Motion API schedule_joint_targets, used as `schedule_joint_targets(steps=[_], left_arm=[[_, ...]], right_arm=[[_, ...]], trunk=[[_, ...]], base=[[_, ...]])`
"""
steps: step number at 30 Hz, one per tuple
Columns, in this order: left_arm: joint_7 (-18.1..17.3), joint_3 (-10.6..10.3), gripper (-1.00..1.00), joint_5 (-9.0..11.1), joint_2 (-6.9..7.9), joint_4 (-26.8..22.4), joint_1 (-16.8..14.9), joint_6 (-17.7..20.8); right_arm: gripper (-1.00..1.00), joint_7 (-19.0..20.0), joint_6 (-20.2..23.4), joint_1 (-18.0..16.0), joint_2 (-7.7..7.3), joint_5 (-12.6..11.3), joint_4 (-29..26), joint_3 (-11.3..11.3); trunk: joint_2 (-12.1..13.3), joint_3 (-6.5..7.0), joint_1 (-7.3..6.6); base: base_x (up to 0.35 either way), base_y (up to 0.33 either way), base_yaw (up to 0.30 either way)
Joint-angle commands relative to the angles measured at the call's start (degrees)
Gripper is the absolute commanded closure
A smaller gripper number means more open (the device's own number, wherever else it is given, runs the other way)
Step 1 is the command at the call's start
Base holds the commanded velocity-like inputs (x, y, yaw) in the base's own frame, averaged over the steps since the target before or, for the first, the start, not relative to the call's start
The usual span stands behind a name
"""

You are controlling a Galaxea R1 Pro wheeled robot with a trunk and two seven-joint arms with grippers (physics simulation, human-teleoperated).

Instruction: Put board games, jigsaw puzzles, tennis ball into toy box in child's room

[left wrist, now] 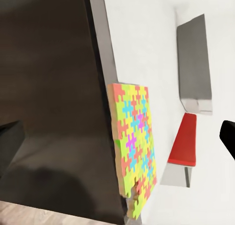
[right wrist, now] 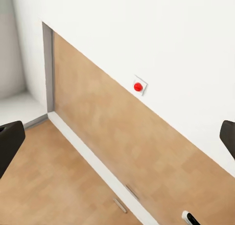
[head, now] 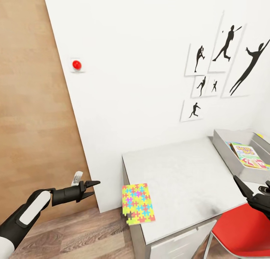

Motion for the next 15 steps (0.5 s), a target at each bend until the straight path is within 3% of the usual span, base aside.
schedule_joint_targets(steps=[1,4,15], left_arm=[[-0.2,-0.1,-1.0,0.0,0.05,0.0,-0.1,0.1],[-0.9,-0.1,-1.0,0.0,-0.03,0.0,-0.1,0.1],[-2.3,-0.4,-1.0,0.0,-0.65,-0.7,-0.1,0.0]], right_arm=[[-1.0,0.2,0.3,-0.1,0.01,0.0,0.0,-0.1],[-1.0,0.3,0.3,0.0,0.2,0.0,0.0,-0.1],[-1.0,0.2,0.3,-0.1,0.28,0.0,0.0,-0.1]], trunk=[[-0.5,-0.25,0.23],[-1.7,-0.78,0.89],[-1.7,-0.78,0.89]], base=[[0.0,0.0,0.0],[0.0,0.0,0.0],[0.0,-0.013,0.0]])
